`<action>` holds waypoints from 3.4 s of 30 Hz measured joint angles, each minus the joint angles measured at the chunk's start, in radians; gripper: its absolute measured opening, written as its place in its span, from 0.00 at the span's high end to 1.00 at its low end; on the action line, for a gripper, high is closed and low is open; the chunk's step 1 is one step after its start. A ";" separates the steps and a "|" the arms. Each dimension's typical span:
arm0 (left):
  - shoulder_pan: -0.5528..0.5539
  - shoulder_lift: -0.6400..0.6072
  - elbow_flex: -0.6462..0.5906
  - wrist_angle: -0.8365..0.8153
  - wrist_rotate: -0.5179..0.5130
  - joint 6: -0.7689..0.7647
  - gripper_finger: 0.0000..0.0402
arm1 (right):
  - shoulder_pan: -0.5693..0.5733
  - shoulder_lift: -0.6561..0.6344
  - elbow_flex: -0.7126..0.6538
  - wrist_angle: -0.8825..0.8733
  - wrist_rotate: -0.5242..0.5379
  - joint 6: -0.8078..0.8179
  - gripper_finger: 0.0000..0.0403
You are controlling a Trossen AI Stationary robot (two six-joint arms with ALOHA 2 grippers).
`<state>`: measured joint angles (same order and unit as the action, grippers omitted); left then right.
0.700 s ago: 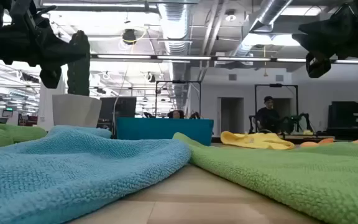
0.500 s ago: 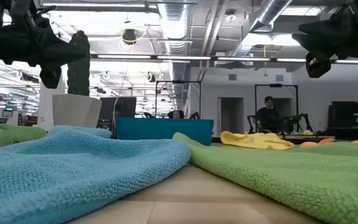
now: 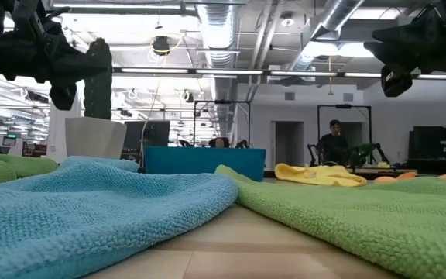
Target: Fold microfiber towels
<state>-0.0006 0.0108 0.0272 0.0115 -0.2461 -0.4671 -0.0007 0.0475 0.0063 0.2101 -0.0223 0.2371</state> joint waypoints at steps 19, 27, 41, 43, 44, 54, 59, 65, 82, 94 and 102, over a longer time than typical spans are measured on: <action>0.000 0.000 0.000 0.000 0.000 0.000 1.00 | 0.000 0.000 0.000 0.000 0.000 0.000 0.69; 0.000 0.000 0.000 0.000 0.000 0.000 1.00 | 0.000 0.000 0.000 0.000 0.000 0.000 0.69; 0.000 0.000 0.000 0.001 0.000 0.000 1.00 | 0.000 0.000 0.000 0.000 0.000 0.000 0.69; 0.000 0.000 0.000 0.001 0.000 0.000 1.00 | 0.000 0.000 0.000 0.000 0.000 0.000 0.70; 0.000 0.000 0.000 0.001 0.000 0.000 1.00 | 0.000 0.000 0.000 0.000 0.000 0.000 0.69; 0.000 0.000 -0.001 0.007 -0.003 -0.156 1.00 | 0.000 0.000 0.000 0.000 0.000 0.000 0.69; 0.000 0.000 -0.001 0.007 -0.005 -0.426 1.00 | -0.002 0.000 0.000 0.001 0.005 0.000 0.69; 0.000 0.000 -0.001 0.012 -0.077 -0.574 1.00 | 0.002 0.000 0.000 0.034 0.002 0.124 0.69; 0.000 0.001 -0.003 0.222 -0.246 -0.671 0.92 | 0.005 0.004 0.016 0.134 0.272 0.492 0.70; 0.000 0.220 0.162 0.442 -0.096 -0.582 0.69 | 0.012 0.385 0.352 -0.373 0.263 0.462 0.70; 0.000 0.597 0.408 0.390 0.033 -0.449 0.66 | 0.121 0.782 0.673 -0.872 0.190 0.461 0.70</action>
<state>-0.0002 0.6080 0.4349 0.4015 -0.2130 -0.9162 0.1200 0.8295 0.6797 -0.6614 0.1679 0.6983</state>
